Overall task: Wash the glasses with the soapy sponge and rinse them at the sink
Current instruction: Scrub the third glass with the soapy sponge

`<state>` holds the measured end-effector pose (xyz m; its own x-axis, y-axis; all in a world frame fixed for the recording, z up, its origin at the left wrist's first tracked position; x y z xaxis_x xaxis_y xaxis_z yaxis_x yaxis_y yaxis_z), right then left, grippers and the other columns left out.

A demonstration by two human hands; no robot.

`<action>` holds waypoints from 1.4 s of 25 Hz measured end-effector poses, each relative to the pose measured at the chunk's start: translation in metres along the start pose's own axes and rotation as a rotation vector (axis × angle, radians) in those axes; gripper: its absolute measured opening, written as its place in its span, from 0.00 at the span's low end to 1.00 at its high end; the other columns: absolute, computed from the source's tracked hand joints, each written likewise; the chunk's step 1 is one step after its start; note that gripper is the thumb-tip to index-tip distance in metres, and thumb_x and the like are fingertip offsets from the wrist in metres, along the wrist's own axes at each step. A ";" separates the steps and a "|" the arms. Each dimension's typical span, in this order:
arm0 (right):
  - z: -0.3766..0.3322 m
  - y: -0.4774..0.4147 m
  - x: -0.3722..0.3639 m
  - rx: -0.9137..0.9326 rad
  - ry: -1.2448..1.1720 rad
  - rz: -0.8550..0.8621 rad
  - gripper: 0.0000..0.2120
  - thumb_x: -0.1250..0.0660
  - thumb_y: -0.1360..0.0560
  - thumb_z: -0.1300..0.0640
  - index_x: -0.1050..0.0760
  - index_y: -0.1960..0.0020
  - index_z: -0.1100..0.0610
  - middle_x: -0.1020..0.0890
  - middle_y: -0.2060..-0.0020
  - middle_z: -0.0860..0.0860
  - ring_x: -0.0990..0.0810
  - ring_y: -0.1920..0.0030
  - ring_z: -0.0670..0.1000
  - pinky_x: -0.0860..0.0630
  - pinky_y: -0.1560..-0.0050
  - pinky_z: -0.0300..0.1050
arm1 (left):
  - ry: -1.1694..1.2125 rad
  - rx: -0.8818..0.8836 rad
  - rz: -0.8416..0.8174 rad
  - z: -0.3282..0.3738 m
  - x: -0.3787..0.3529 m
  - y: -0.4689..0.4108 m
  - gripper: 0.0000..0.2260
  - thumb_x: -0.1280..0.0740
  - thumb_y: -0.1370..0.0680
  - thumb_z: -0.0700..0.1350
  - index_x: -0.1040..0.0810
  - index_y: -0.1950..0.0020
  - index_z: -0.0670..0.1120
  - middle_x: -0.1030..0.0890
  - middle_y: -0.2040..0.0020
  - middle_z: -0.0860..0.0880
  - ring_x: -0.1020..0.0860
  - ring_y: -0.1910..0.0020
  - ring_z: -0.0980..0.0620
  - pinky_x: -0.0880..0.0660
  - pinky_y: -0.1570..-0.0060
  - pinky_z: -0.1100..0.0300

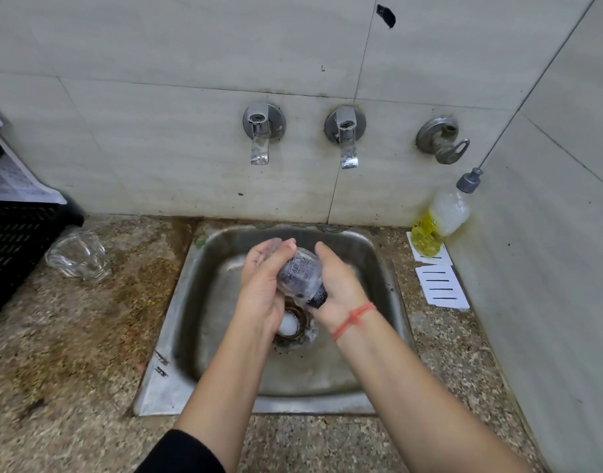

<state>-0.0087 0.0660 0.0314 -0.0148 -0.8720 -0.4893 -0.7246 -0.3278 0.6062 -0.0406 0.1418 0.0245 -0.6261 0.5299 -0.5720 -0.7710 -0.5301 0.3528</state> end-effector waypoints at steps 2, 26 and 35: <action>0.000 -0.005 0.005 0.099 0.207 0.043 0.17 0.34 0.25 0.49 0.22 0.49 0.64 0.16 0.57 0.58 0.16 0.58 0.57 0.20 0.54 0.50 | 0.037 0.009 -0.035 0.000 -0.001 0.002 0.12 0.30 0.26 0.36 0.26 0.44 0.41 0.20 0.51 0.42 0.21 0.53 0.45 0.26 0.42 0.46; -0.009 0.021 0.010 0.051 0.233 -0.536 0.24 0.44 0.20 0.47 0.28 0.34 0.64 0.22 0.38 0.59 0.24 0.36 0.54 0.30 0.33 0.47 | 0.349 0.211 0.027 0.006 0.004 0.001 0.13 0.36 0.23 0.38 0.21 0.68 0.45 0.19 0.64 0.47 0.21 0.59 0.47 0.24 0.50 0.48; -0.010 0.028 0.012 0.081 0.417 -0.639 0.18 0.52 0.17 0.56 0.29 0.35 0.58 0.19 0.43 0.49 0.21 0.42 0.46 0.28 0.36 0.39 | 0.490 0.316 0.021 0.006 0.015 -0.007 0.14 0.30 0.34 0.41 0.25 0.49 0.43 0.24 0.43 0.44 0.23 0.40 0.44 0.30 0.35 0.47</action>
<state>-0.0221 0.0428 0.0484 0.6732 -0.5925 -0.4424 -0.5537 -0.8005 0.2294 -0.0454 0.1568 0.0178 -0.5727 0.1138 -0.8118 -0.8036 -0.2736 0.5286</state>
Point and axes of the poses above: each hand's wrist, its own y-axis away from the middle knuckle, its own x-axis out of the back of the hand, z = x × y, the point moved 2 cm from there along -y, towards the middle knuckle
